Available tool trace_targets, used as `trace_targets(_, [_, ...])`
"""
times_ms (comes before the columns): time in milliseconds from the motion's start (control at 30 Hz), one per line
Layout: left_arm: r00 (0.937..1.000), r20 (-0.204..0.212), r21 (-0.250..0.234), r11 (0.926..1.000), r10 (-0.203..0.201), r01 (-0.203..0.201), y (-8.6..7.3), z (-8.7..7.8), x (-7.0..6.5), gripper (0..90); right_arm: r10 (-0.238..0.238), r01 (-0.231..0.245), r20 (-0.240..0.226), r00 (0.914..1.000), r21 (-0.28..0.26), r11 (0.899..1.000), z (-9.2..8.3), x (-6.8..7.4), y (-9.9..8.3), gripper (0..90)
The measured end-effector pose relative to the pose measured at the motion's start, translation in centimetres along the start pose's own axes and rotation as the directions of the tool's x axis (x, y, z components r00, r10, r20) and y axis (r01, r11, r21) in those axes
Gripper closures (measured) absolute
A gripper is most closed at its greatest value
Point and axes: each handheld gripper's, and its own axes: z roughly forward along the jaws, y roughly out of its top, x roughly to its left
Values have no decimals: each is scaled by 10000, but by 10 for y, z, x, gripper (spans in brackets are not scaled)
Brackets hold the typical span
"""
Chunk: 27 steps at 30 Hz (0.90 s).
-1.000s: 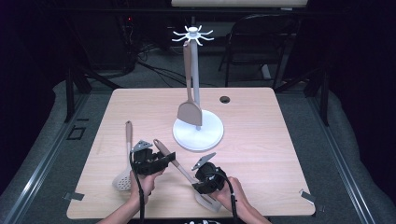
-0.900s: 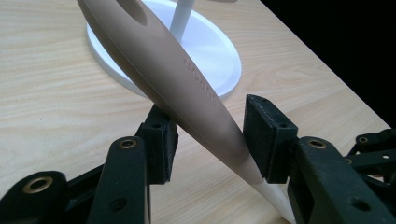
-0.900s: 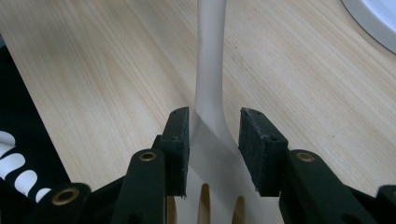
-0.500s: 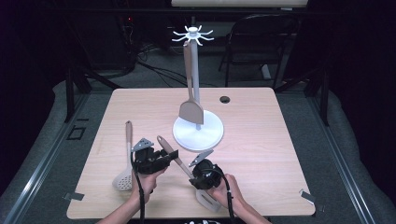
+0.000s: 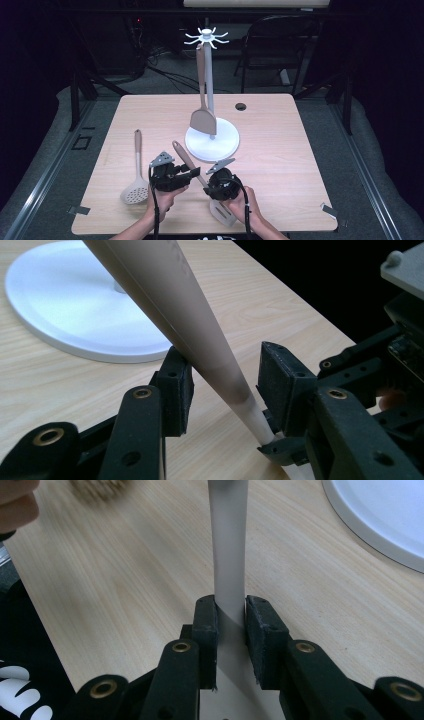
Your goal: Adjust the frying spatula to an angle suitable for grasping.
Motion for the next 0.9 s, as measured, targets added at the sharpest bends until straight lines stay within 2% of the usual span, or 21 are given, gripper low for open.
trace_targets(100, [10000, -18, -39, 10000, -11, 11, -1, 3, -3, 579, 49, -49, 22, 10000, -24, 10000, -1, -1, 0, 760])
trace_targets(333, [9998, 125, -235, 9996, -121, 124, -4, 6, -5, 664, 126, -123, 120, 9998, -229, 9997, -5, 0, 1, 763])
trace_targets(800, [9990, 345, -462, 9985, -289, 304, -3, 10, -8, 699, 162, -154, 174, 9997, -477, 9987, -8, 0, 3, 766])
trace_targets(900, [9994, 302, -421, 9989, -193, 205, -1, 11, -10, 704, 122, -112, 196, 9997, -473, 9988, -10, -1, 3, 766])
